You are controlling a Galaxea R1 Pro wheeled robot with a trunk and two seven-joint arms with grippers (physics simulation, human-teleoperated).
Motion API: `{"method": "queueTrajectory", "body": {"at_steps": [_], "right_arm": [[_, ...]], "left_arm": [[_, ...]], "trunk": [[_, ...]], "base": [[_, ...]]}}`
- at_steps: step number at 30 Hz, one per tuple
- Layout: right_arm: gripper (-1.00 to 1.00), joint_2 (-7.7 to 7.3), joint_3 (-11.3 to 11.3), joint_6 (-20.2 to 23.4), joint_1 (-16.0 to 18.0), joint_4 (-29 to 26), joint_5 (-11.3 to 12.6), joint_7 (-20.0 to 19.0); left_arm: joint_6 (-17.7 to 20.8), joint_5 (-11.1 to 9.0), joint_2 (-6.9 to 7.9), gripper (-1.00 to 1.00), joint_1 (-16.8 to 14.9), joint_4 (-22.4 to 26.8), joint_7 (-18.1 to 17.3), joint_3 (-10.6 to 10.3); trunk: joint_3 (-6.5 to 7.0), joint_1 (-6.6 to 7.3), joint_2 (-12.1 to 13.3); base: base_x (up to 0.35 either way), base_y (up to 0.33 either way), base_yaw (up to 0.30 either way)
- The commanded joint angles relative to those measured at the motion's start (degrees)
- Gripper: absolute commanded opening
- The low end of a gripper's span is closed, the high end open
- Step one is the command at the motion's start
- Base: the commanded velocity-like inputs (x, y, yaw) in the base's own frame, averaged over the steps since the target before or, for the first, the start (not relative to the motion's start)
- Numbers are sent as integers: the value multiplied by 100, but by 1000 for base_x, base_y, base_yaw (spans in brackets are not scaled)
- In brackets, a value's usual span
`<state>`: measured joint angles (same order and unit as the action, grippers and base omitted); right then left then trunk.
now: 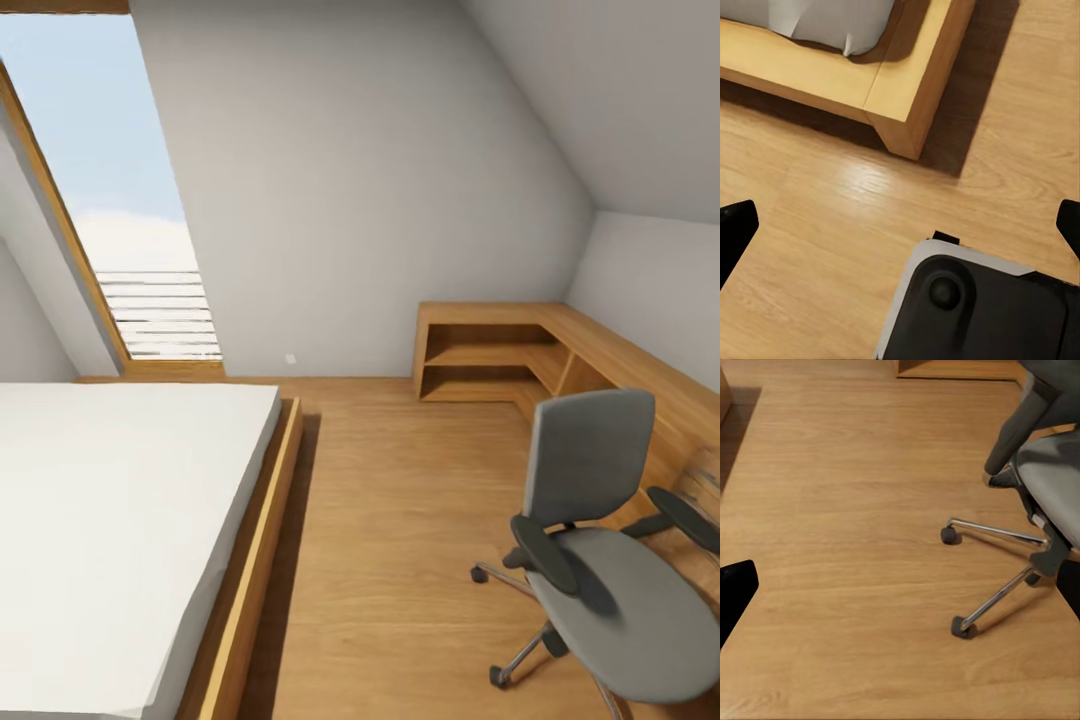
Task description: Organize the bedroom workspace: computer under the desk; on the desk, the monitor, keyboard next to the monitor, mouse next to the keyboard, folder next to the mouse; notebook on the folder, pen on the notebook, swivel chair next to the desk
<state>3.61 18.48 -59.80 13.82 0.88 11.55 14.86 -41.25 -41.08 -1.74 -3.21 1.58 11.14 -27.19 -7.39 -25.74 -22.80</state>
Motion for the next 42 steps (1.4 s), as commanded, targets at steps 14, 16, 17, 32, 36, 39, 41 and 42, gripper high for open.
{"method": "queueTrajectory", "body": {"at_steps": [14,16,17,32,36,39,41,42], "right_arm": [[100,-5,50,-20,6,15,49,-7],[100,-3,50,-20,6,16,49,-11],[100,-3,50,-20,6,16,49,-13],[100,-1,51,28,6,13,50,-13],[100,-1,51,181,6,10,48,-16],[100,-1,54,331,6,9,44,-18],[100,-1,53,374,6,9,43,-17],[100,-1,52,390,6,9,42,-17]], "left_arm": [[-6,8,-2,100,-4,2,55,-49],[-6,10,-2,100,-4,1,55,-49],[-6,10,-2,100,-4,1,55,-49],[-9,12,-2,100,-4,1,55,-49],[-7,12,-2,100,-4,0,55,-49],[-7,12,-2,100,-4,0,55,-49],[-6,12,-2,100,-4,0,55,-49],[-6,12,-2,100,-4,0,55,-49]], "trunk": [[-3,-5,-12],[3,-5,-12],[7,-5,-12],[38,-5,-12],[39,-5,-12],[39,-5,-12],[40,-5,-12],[40,-5,-12]], "base": [[95,0,-25],[253,0,-160],[273,0,-178],[127,0,-101],[202,0,-9],[277,0,-4],[301,0,-2],[307,0,-1]]}}
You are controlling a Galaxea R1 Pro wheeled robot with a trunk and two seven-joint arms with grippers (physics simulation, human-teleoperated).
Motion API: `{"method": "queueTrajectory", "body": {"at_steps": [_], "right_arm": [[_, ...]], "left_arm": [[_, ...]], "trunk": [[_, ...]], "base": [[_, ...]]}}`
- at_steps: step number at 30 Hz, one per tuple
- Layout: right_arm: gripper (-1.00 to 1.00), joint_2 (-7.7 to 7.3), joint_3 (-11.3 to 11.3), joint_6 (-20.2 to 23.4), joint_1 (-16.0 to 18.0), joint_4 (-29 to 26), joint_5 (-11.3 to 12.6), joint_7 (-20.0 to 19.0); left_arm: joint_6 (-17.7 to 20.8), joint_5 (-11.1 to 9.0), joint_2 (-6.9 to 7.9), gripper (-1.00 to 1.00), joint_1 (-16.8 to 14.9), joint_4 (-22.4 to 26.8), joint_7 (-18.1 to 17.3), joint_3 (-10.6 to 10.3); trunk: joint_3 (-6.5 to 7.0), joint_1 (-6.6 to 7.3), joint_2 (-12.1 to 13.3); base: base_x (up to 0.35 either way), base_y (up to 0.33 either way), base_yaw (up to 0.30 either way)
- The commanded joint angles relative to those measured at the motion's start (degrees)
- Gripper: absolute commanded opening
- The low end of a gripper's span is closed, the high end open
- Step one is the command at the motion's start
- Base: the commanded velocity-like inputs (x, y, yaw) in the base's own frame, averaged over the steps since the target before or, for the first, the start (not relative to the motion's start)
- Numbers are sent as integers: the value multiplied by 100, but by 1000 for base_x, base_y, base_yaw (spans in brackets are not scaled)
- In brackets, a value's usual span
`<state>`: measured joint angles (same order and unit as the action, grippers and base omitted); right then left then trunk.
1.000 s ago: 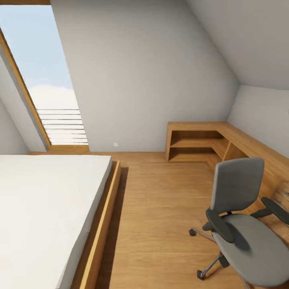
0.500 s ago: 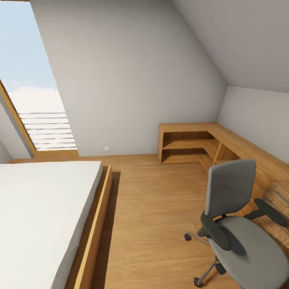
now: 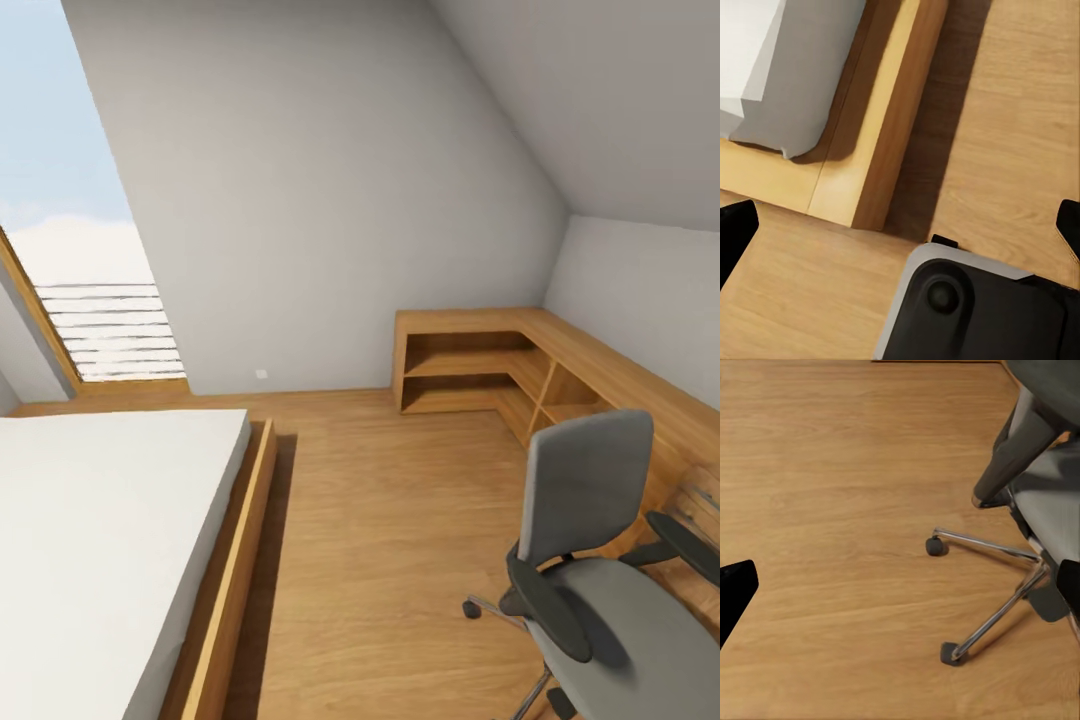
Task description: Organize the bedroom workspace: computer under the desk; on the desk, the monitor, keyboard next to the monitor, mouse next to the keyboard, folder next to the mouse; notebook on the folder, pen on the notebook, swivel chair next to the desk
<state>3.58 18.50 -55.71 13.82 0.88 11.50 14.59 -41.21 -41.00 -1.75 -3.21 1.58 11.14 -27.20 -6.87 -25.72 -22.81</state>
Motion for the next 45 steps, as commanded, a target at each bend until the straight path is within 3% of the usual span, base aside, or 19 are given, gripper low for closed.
{"method": "queueTrajectory", "body": {"at_steps": [1,45], "right_arm": [[100,2,50,-7,7,9,48,12],[100,-6,49,43,7,9,46,13]], "left_arm": [[-10,4,-1,100,-4,0,55,-48],[-18,-34,0,100,-4,7,64,-3]], "trunk": [[-12,-6,-11],[-11,-6,-11]], "base": [[306,0,-1],[149,35,0]]}}
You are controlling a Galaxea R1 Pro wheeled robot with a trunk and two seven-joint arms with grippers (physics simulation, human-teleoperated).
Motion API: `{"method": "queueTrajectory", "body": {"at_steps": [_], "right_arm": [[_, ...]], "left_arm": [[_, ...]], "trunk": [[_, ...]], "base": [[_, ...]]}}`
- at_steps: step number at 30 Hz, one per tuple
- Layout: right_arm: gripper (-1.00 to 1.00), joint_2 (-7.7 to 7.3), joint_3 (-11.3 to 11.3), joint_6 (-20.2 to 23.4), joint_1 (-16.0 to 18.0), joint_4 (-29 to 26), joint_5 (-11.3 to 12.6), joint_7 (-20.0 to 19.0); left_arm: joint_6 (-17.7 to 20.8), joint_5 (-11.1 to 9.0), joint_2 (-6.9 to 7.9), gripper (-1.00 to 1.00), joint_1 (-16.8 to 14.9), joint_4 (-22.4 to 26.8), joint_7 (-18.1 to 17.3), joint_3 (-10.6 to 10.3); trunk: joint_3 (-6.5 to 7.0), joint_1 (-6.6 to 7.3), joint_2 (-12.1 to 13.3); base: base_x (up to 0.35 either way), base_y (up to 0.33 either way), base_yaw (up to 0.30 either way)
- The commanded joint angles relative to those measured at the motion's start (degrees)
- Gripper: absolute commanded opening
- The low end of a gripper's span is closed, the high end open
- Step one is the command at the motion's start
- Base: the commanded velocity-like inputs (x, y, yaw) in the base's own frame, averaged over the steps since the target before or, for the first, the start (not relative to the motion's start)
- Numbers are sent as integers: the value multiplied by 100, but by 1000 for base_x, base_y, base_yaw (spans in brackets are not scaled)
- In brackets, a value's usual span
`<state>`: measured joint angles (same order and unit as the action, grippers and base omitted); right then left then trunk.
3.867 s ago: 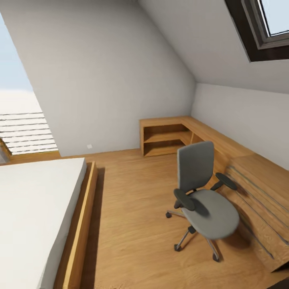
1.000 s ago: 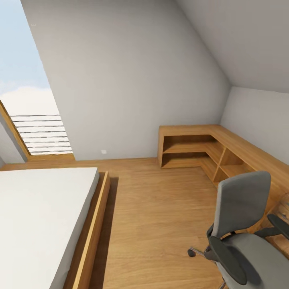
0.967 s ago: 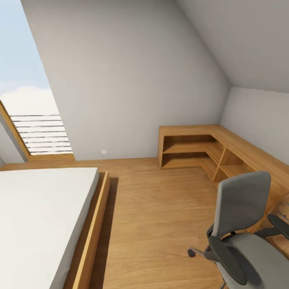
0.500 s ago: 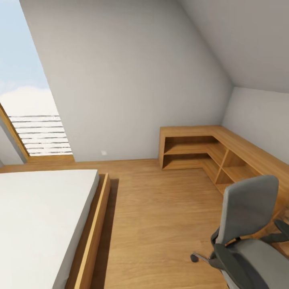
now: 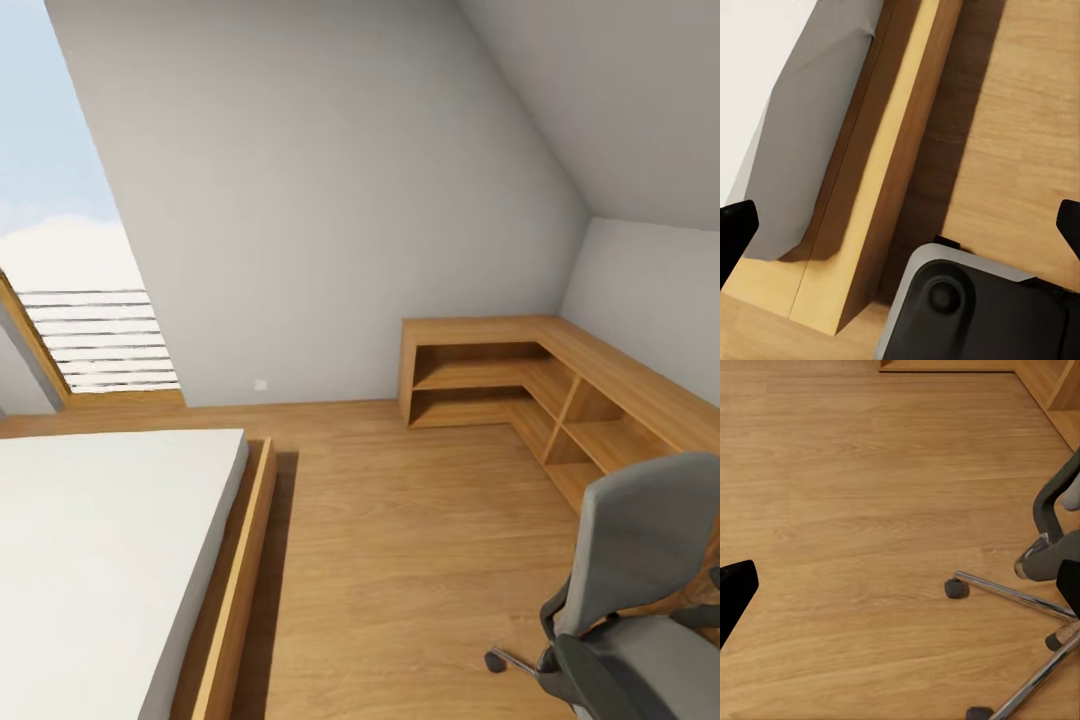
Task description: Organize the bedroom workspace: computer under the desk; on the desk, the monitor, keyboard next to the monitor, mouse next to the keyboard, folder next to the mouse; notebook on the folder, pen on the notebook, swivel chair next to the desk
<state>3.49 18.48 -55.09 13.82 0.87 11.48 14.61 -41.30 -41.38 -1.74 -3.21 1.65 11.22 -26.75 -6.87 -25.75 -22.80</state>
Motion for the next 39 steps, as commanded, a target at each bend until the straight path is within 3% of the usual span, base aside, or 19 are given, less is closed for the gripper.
{"method": "queueTrajectory", "body": {"at_steps": [1,11,39], "right_arm": [[100,2,50,-20,7,9,47,10],[100,2,51,-20,7,9,47,9],[100,2,51,-20,7,9,47,7]], "left_arm": [[-9,4,-1,100,-4,0,55,-48],[-29,22,-1,100,-4,-1,48,-55],[-10,24,-1,100,-4,1,46,-62]], "trunk": [[-12,-4,-12],[-12,-4,-12],[-12,-4,-12]], "base": [[24,9,0],[158,3,0],[316,0,0]]}}
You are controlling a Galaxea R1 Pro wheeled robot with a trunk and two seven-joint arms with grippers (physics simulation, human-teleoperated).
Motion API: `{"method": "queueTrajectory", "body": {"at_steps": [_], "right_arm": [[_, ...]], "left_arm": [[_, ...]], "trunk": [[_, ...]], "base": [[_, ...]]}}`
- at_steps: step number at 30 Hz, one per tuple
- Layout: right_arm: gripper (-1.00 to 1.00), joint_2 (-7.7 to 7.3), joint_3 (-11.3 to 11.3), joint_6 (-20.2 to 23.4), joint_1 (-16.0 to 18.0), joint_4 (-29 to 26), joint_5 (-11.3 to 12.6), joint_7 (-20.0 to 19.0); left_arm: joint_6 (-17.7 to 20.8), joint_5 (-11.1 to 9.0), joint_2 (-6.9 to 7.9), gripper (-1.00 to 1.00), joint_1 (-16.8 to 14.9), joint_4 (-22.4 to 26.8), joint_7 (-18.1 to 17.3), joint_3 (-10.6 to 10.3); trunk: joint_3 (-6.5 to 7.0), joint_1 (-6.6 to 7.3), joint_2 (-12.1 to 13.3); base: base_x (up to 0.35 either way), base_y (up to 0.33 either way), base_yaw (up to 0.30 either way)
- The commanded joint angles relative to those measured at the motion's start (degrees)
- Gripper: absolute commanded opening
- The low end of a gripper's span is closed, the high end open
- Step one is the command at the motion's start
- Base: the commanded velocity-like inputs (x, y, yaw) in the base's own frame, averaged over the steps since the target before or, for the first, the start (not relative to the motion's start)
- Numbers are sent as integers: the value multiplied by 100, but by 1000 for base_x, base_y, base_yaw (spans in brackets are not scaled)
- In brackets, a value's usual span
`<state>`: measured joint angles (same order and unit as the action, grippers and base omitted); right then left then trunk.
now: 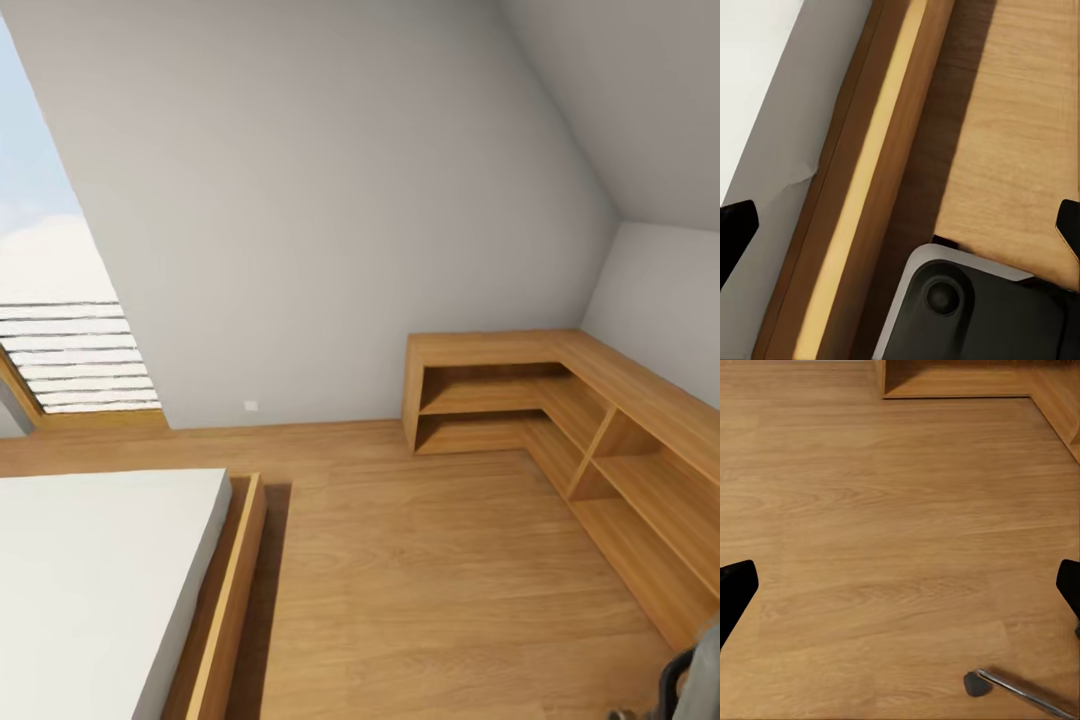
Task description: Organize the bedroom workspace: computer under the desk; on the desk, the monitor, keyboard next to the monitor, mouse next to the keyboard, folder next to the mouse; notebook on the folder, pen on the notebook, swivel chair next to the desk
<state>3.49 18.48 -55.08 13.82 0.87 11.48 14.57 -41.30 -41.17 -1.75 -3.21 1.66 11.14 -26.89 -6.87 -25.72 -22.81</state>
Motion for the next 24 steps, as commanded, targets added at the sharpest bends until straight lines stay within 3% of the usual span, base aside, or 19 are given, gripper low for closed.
{"method": "queueTrajectory", "body": {"at_steps": [1,24], "right_arm": [[100,2,50,-20,7,9,47,10],[100,2,50,-20,7,9,47,10]], "left_arm": [[-9,4,-1,100,-4,0,55,-47],[-2,5,-1,100,-4,-1,55,-53]], "trunk": [[-12,-6,-11],[-12,-6,-11]], "base": [[322,0,0],[322,0,0]]}}
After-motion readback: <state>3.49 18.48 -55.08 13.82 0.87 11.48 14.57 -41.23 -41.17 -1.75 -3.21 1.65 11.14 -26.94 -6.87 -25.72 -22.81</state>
